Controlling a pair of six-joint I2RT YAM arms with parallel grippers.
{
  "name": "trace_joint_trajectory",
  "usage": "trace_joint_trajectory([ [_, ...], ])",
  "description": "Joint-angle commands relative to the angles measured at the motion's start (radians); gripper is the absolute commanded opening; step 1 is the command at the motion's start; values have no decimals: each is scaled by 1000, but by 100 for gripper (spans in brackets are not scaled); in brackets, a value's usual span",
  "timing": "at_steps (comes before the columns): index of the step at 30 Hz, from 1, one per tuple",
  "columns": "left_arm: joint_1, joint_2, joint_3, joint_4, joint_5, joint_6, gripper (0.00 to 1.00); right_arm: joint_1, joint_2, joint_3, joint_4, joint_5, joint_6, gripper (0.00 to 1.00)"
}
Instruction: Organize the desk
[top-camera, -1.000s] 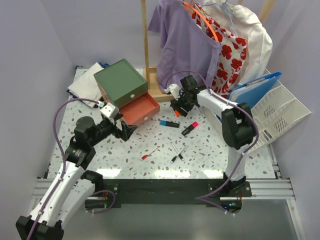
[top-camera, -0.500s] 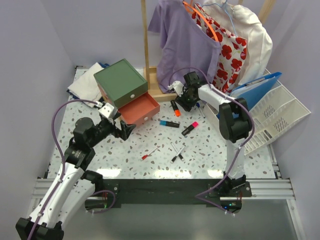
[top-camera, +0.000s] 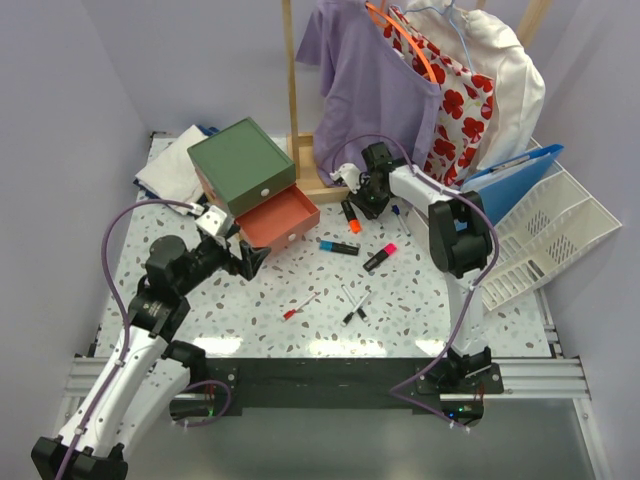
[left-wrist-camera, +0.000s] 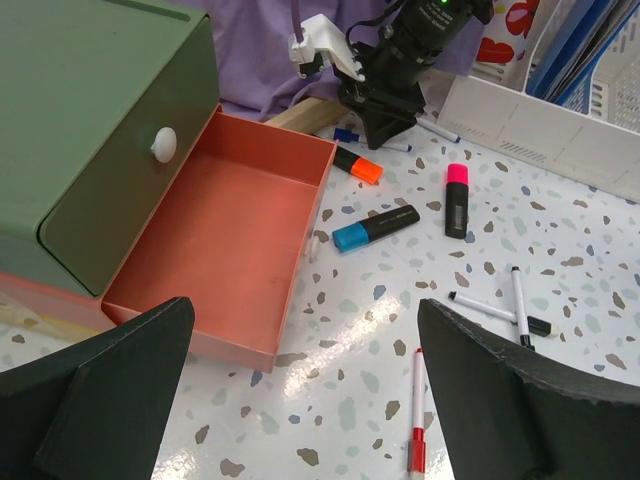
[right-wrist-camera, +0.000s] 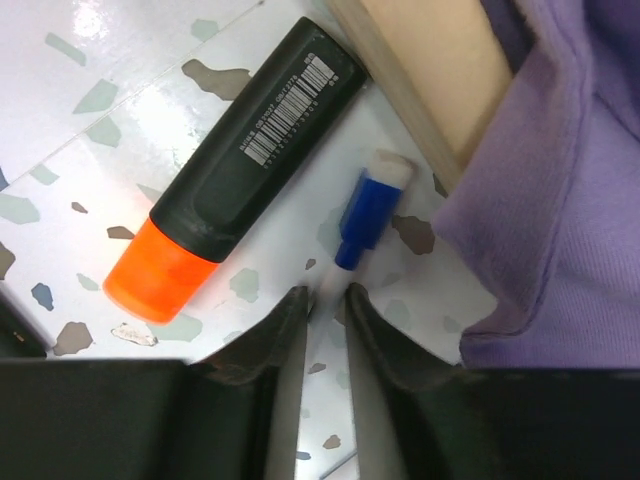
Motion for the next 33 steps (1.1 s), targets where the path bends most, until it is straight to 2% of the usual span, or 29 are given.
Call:
trace_joint_trajectory([
  [1, -3, -9, -2, 37, -10, 25, 100, 2, 8, -7, -34, -21, -10, 19],
  [6, -3, -15, -1, 37, -8, 23, 100, 2, -63, -73, -34, -55, -13, 6],
  [14, -3, -15, -2, 38, -10, 25, 100, 13, -358, -257, -51, -202, -30, 0],
  [18, -3, -25, -1, 35, -20, 25, 100, 13, -437, -271, -118, -276, -90, 0],
  [20, -3, -31, -2, 35, -30, 25, 100, 22, -468, -251, -182, -348, -149, 0],
  [24, -3, -40, -2, 31, -50, 29, 100, 88, -495, -183, -268, -377, -245, 0],
  [28, -2, -57, 1, 20, -91, 32, 100, 250, -503, -71, -292, -267, -314, 0],
  [33, -2, -98, -1, 6, -197, 32, 100, 367, -450, 103, -310, -192, -361, 0],
])
